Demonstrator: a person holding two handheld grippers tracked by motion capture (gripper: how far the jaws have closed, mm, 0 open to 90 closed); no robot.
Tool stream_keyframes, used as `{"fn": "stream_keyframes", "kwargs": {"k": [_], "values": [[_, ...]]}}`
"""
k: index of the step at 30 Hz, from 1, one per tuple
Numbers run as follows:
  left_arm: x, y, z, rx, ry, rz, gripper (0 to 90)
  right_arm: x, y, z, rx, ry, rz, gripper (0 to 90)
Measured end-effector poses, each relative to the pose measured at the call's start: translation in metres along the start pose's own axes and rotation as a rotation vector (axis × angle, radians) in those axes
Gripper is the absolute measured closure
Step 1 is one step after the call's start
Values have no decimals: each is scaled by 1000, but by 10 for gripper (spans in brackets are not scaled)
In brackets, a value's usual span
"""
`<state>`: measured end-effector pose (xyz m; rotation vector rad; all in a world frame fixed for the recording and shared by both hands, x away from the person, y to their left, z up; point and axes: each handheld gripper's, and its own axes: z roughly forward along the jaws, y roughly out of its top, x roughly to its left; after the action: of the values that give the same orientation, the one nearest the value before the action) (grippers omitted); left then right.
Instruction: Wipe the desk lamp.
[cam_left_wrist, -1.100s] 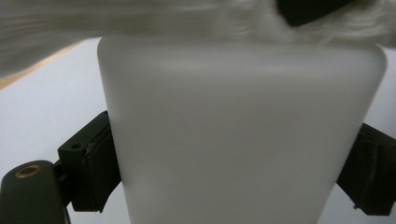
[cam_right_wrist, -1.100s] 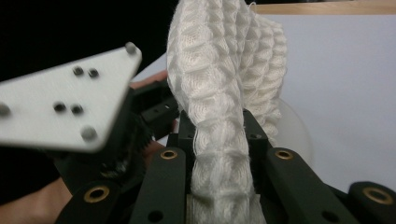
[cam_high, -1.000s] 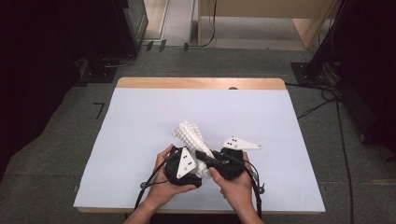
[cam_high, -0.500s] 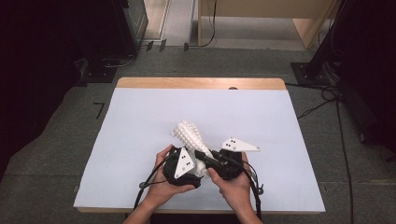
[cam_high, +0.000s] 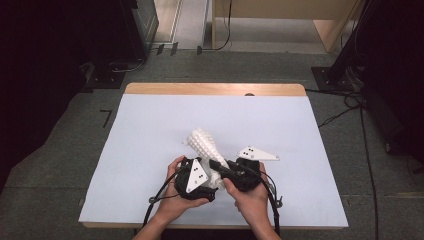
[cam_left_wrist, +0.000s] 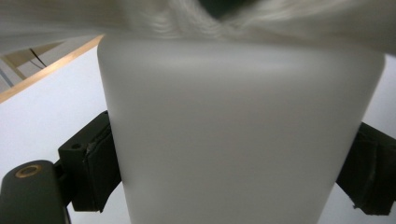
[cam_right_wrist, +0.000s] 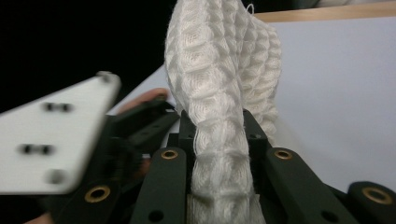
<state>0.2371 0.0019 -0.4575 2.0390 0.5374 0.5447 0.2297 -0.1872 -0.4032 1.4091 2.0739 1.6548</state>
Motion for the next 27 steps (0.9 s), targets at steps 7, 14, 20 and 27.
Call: {"fn": "stream_keyframes", "kwargs": {"k": [7,14,20,27], "values": [[20,-1,-9,-91,60,-101,88,-38,-1,-15,-37,-174,11,763],[48,-22,-12,-125,128,-218,88,-69,-17,-2,82,-244,-65,736],[50,-36,-10,-106,135,-231,86,-79,-36,17,221,-258,-110,640],[52,-40,-19,-99,113,-235,73,-74,-32,12,274,-216,-132,386]]}}
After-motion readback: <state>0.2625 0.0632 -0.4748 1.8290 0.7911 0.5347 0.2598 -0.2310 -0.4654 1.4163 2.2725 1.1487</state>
